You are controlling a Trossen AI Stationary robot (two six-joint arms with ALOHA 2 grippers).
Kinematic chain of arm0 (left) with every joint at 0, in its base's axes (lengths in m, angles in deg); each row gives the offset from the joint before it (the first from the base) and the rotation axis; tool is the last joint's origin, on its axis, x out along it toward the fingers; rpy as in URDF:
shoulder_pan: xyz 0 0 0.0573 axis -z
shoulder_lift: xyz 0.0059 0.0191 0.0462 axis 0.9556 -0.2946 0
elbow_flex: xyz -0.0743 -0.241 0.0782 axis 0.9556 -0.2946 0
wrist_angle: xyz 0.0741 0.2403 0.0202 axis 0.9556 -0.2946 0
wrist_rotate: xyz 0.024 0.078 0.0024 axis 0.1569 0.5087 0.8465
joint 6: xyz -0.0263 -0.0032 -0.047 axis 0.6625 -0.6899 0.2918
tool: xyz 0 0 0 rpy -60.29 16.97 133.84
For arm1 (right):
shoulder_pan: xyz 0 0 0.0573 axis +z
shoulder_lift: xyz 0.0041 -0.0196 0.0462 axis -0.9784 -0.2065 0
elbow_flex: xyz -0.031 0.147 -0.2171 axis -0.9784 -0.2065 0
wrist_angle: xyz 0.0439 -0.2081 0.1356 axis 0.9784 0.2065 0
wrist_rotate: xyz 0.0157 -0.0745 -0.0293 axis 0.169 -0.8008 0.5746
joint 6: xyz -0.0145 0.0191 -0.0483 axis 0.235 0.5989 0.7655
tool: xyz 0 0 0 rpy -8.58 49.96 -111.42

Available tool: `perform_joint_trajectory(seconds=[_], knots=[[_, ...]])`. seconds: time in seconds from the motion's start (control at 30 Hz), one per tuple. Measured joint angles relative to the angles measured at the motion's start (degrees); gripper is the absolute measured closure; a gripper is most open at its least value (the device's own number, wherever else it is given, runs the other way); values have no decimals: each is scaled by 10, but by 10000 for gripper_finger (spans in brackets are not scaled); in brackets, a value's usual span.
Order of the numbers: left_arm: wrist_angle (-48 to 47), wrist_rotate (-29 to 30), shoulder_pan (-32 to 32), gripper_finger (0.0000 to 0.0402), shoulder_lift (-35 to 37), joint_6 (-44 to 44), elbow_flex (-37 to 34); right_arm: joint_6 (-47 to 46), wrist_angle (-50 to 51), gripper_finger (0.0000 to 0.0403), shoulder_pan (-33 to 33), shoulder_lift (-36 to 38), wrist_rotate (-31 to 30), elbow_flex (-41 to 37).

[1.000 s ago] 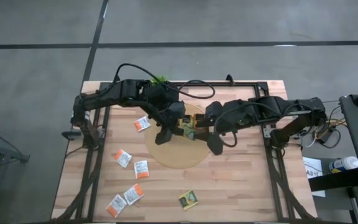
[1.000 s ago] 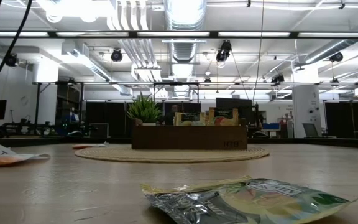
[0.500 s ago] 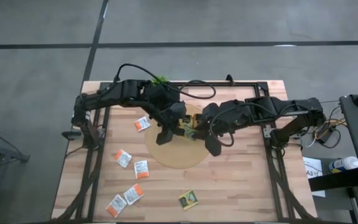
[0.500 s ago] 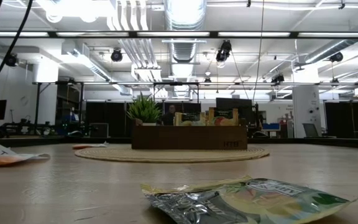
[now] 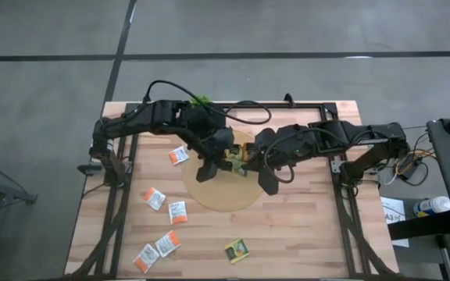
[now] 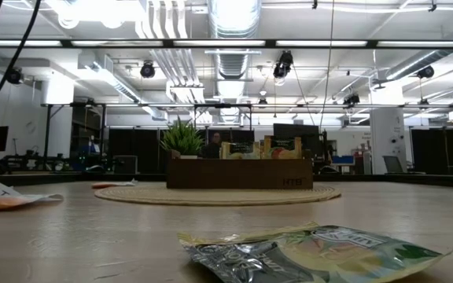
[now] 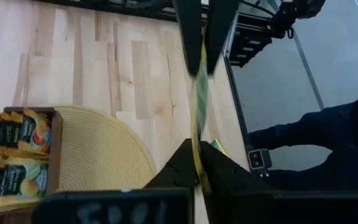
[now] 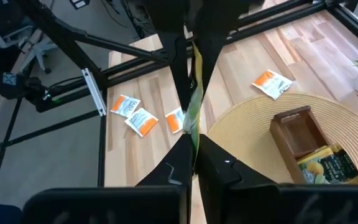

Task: Pick & Place Tea
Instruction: Put the yellow tea bag into the middle section of the wooden organizer

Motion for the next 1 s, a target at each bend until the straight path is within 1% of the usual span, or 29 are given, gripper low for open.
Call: perform_joint_trajectory(seconds=[0.13,0.3,0.4,0.47,0.53,0.67,0.73,0.9,1.0], knots=[[-14,-3,-1,345,12,7,0,4,12,394,2,9,2,0],[-25,-7,0,272,17,16,0,6,24,394,4,22,-2,0],[-25,-7,0,232,26,25,0,11,24,394,9,36,-18,0],[-25,-6,0,214,29,25,0,16,24,394,15,48,-40,0],[-25,13,0,204,34,28,0,21,25,394,24,60,-66,0],[-17,94,0,198,52,29,0,26,24,394,53,83,-132,0],[2,122,0,198,64,29,0,31,24,394,69,94,-166,0],[77,129,0,198,81,32,0,58,8,394,106,108,-239,0],[126,129,0,198,90,34,0,87,-22,394,121,111,-261,0]])
